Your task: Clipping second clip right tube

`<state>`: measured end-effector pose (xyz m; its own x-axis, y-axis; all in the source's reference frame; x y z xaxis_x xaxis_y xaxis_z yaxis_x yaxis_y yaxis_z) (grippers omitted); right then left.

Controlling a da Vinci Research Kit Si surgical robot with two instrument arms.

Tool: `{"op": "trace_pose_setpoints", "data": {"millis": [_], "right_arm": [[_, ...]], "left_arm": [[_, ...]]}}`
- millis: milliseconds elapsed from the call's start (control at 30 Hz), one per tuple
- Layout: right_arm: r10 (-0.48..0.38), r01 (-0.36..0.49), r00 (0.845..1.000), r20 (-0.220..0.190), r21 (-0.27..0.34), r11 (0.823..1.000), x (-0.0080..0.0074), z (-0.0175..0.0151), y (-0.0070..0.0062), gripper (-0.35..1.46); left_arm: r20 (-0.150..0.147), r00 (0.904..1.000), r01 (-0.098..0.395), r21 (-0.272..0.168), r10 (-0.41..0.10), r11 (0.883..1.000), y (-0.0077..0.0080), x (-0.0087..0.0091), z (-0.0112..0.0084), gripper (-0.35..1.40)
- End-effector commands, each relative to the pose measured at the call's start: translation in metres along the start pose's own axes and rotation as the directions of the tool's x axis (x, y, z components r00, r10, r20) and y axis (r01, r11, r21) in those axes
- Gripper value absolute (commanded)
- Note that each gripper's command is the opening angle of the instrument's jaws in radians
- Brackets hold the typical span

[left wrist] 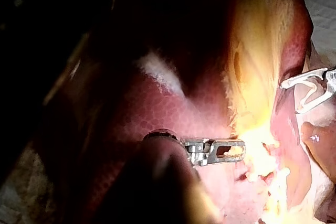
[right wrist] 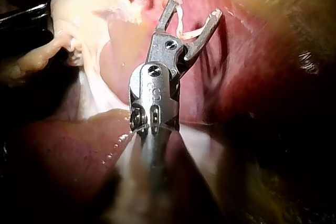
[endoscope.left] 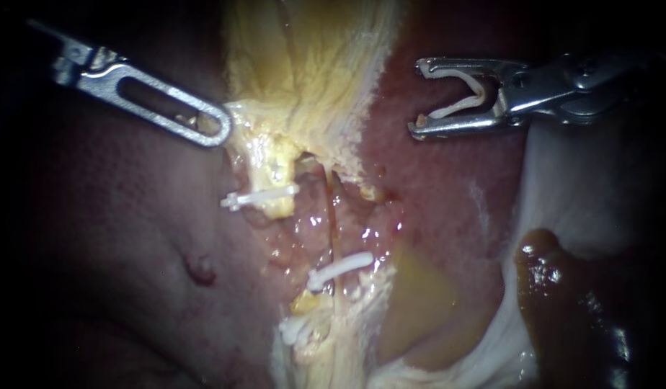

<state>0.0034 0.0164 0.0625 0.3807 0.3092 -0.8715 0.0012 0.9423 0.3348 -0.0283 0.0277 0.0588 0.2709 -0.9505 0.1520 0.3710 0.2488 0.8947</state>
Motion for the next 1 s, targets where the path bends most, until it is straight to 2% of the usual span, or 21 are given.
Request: {"op": "trace_pose_setpoints", "data": {"millis": [33, 133, 233, 400, 600, 800, 1000], "right_arm": [[-0.001, 0.001, 1.0, -0.002, 0.005, 1.0, 0.0, 0.0001, -0.0002, 0.5], [-0.005, 0.006, 1.0, -0.01, 0.027, 1.0, -0.0001, 0.0002, -0.0009, 0.5], [0.042, -0.041, 0.999, -0.017, 0.054, 0.998, -0.0001, 0.0006, -0.0019, 0.5], [0.138, -0.134, 0.99, -0.024, 0.121, 0.984, -0.0004, 0.0017, -0.004, 0.5], [0.198, -0.191, 0.98, -0.024, 0.183, 0.964, -0.0013, 0.0035, -0.0063, 0.5], [0.257, -0.257, 0.966, 0.031, 0.238, 0.937, -0.0024, 0.0052, -0.0086, 0.49], [0.307, -0.309, 0.95, 0.052, 0.278, 0.909, -0.003, 0.0063, -0.0099, 0.49]], "left_arm": [[0.0, 1.0, 0.0, -0.001, 0.0, 1.0, 0.0001, 0.0, 0.0001, -0.35], [0.0, 1.0, -0.001, -0.001, 0.001, 1.0, 0.0002, 0.0, 0.0001, -0.35], [0.0, 1.0, -0.001, -0.001, 0.001, 1.0, 0.0002, 0.0, 0.0002, -0.35], [0.0, 1.0, -0.001, -0.001, 0.001, 1.0, 0.0004, 0.0, 0.0002, -0.35], [0.0, 1.0, -0.002, -0.001, 0.002, 1.0, 0.0004, 0.0001, 0.0002, -0.35], [0.0, 1.0, -0.002, -0.002, 0.002, 1.0, 0.0005, 0.0001, 0.0003, -0.35], [0.001, 1.0, -0.003, -0.002, 0.003, 1.0, 0.0007, 0.0002, 0.0004, -0.35]]}}
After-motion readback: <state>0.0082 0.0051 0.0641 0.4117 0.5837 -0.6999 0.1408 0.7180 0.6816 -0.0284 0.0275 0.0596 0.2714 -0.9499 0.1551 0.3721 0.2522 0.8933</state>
